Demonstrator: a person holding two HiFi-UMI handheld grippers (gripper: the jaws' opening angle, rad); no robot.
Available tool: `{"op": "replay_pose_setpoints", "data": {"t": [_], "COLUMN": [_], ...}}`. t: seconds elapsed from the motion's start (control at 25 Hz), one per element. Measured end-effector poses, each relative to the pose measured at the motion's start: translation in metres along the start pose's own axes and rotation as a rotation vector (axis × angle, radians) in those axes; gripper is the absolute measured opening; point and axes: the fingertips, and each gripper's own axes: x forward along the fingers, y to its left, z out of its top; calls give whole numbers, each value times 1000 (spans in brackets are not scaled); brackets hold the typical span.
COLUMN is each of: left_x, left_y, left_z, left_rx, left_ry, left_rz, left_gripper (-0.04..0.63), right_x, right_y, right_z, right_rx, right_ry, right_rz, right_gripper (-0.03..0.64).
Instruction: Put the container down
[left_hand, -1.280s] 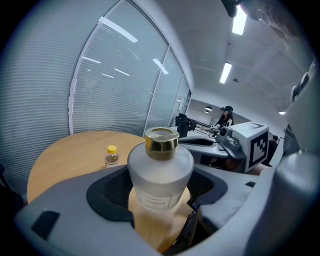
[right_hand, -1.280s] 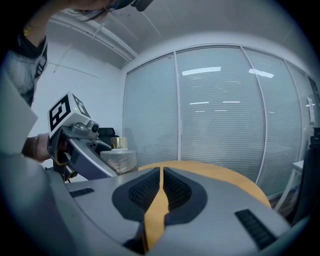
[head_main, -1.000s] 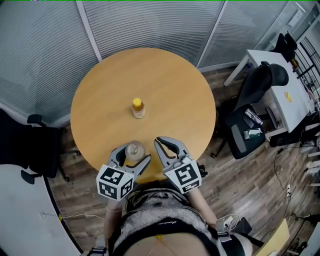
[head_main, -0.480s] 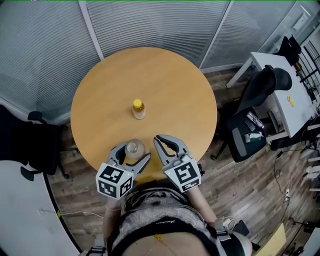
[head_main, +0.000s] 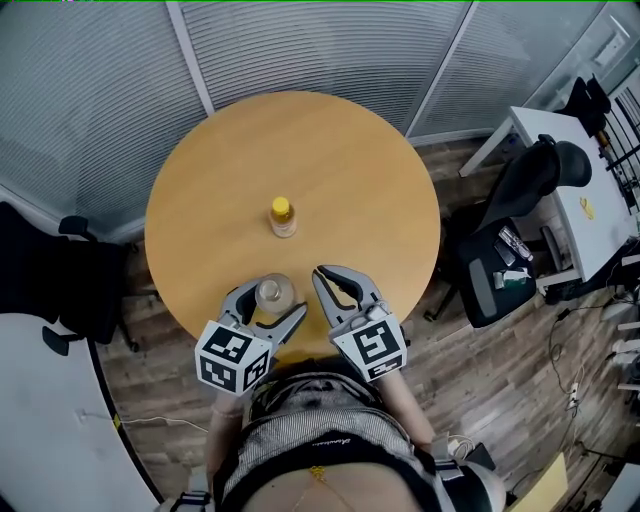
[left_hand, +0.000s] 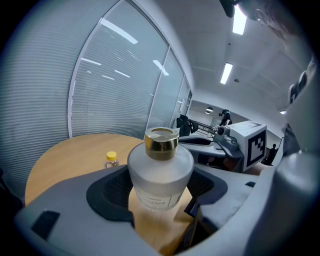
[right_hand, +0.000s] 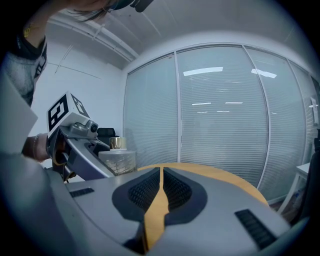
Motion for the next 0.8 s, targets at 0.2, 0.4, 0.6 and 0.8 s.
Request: {"op": "replay_pose_setpoints", "data": {"t": [0.2, 0.4, 0.6, 0.8], "left_x": [0, 4, 9, 16], "left_y": [3, 4, 4, 3], "left_z": [0, -2, -4, -2], "left_rx": [-2, -1, -4, -11], "left_ry": [1, 11, 13, 11], "left_rz": [4, 3, -2, -10], "left_gripper": [339, 339, 339, 338], "right_x": [3, 2, 0, -1], "right_y": [-1, -4, -6, -11], "right_z": [0, -4, -8, -12], "right_rx": [-1, 6, 7, 11], "right_ry": [1, 9, 19, 33], "right_rz": [1, -3, -14, -19], "right_gripper": [32, 34, 32, 32]}}
